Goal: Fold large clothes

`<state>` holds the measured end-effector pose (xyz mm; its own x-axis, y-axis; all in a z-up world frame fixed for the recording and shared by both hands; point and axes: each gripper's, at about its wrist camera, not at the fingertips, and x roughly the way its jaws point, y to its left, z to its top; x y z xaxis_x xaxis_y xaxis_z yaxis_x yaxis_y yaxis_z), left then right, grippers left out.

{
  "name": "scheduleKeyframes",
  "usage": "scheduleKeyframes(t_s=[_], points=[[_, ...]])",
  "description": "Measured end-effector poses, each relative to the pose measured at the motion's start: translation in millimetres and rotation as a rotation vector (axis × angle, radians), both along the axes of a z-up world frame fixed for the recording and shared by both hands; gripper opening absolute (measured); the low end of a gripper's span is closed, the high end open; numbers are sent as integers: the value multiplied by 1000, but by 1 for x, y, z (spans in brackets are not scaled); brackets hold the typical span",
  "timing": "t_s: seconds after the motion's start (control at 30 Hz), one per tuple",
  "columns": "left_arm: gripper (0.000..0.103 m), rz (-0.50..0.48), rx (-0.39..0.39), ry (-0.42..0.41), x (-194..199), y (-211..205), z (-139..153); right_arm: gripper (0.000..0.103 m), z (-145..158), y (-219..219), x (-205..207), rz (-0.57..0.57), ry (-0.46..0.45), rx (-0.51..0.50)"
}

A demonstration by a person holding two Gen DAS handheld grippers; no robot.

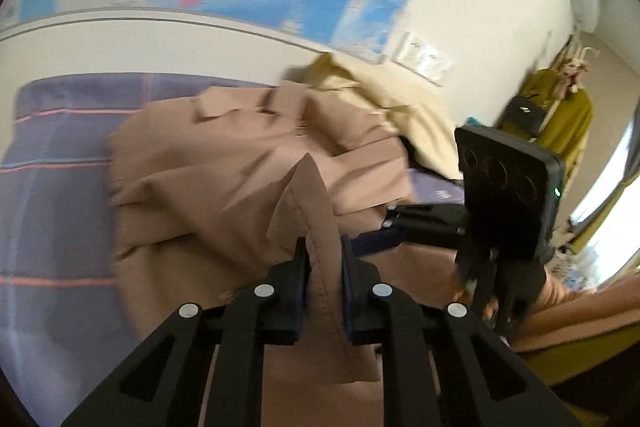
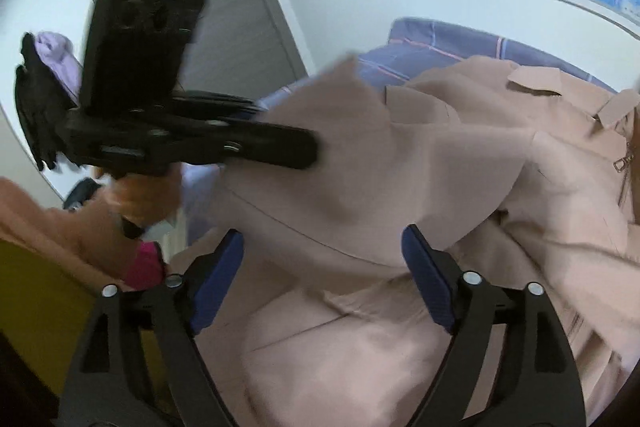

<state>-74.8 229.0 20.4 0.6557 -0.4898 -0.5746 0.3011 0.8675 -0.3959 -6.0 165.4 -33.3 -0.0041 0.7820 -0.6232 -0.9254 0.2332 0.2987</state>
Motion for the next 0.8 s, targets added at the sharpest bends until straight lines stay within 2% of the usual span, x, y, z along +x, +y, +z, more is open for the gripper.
scheduleKeyframes(t_s=[0.07, 0.13, 0.17, 0.2, 0.23, 0.27, 0.3, 0.37, 0.4, 0.47, 0.57, 0.63, 0.73, 0.8], points=[[14, -39, -16, 1, 15, -20, 0, 91, 2, 0, -6, -39, -32, 22], [16, -69, -36, 11, 27, -33, -2, 87, 5, -5, -8, -99, -67, 11], [21, -69, -36, 14, 33, -39, -3, 71, 4, -6, -7, -117, -71, 12], [25, -70, -35, 8, 37, -41, -3, 43, 4, -7, -3, -136, -64, 3], [35, -67, -32, -3, 38, -42, 0, 30, 3, -10, 3, -157, -51, -10], [44, -57, -30, -18, 37, -39, 3, 10, 4, -17, 10, -183, -29, -9], [48, -48, -25, -41, 34, -37, 7, 8, 5, -25, 15, -207, -14, 5], [59, 4, 19, -114, 23, -21, 18, 7, 13, -59, 37, -284, 74, 80], [60, 34, 44, -136, 21, -15, 21, 7, 18, -74, 48, -321, 103, 112], [62, 133, 151, -171, 19, 3, 21, 7, 31, -108, 66, -409, 98, 157], [60, 254, 290, -73, 40, 22, 0, 7, 43, -150, 93, -504, 80, 180], [59, 259, 382, 5, 55, 25, -23, 10, 34, -159, 107, -544, 76, 121], [55, 239, 466, 84, 68, 24, -52, 26, 2, -161, 122, -568, 111, -41], [55, 203, 502, 115, 70, 18, -64, 50, -15, -168, 125, -584, 162, -85]])
